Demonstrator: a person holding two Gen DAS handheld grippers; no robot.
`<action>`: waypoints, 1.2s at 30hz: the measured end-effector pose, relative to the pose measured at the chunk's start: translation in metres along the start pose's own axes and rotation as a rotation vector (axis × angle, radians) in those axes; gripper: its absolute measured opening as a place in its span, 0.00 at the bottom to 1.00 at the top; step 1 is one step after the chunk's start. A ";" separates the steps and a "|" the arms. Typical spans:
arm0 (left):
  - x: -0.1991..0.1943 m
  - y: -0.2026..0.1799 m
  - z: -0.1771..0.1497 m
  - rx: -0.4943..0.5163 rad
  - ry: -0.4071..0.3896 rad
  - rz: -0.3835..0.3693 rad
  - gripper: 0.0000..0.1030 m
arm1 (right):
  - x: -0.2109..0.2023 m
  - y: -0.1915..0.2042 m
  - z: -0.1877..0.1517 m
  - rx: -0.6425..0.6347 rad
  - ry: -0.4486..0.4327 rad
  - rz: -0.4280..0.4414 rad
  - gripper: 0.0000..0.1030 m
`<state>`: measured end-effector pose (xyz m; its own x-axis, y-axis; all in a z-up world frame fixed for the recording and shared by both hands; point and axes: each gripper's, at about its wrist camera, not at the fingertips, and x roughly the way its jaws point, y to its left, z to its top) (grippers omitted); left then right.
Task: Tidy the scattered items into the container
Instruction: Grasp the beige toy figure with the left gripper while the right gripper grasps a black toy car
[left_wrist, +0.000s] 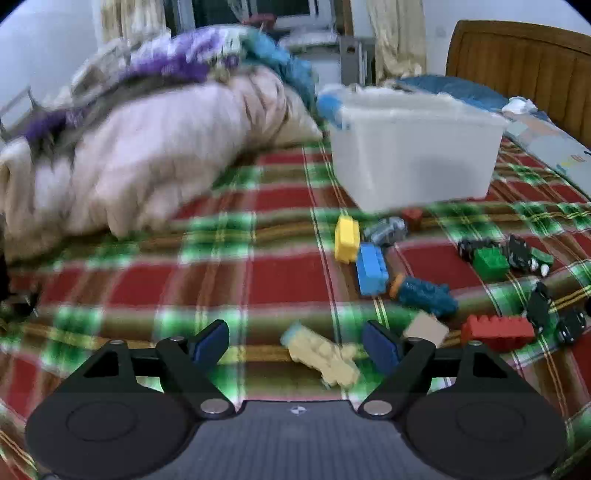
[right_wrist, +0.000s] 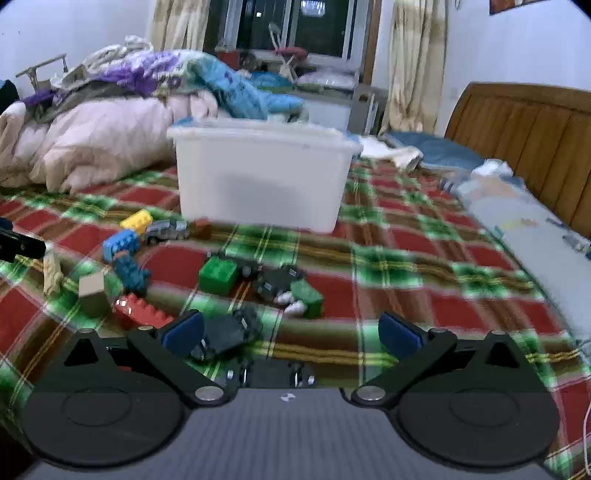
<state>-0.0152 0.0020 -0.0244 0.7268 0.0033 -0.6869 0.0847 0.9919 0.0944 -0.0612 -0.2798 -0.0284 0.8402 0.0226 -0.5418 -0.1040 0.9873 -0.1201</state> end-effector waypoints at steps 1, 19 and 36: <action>0.002 -0.004 -0.006 0.003 -0.004 0.002 0.80 | 0.001 0.000 -0.002 -0.007 0.003 -0.003 0.98; 0.009 -0.010 -0.033 -0.056 0.081 -0.095 0.57 | 0.018 -0.003 -0.019 0.007 0.111 -0.012 0.66; 0.034 -0.016 -0.025 -0.085 0.090 -0.080 0.55 | 0.028 -0.004 -0.022 0.079 0.145 0.016 0.56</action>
<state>-0.0091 -0.0102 -0.0671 0.6560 -0.0683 -0.7516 0.0790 0.9966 -0.0215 -0.0490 -0.2870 -0.0619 0.7525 0.0206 -0.6583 -0.0692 0.9965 -0.0479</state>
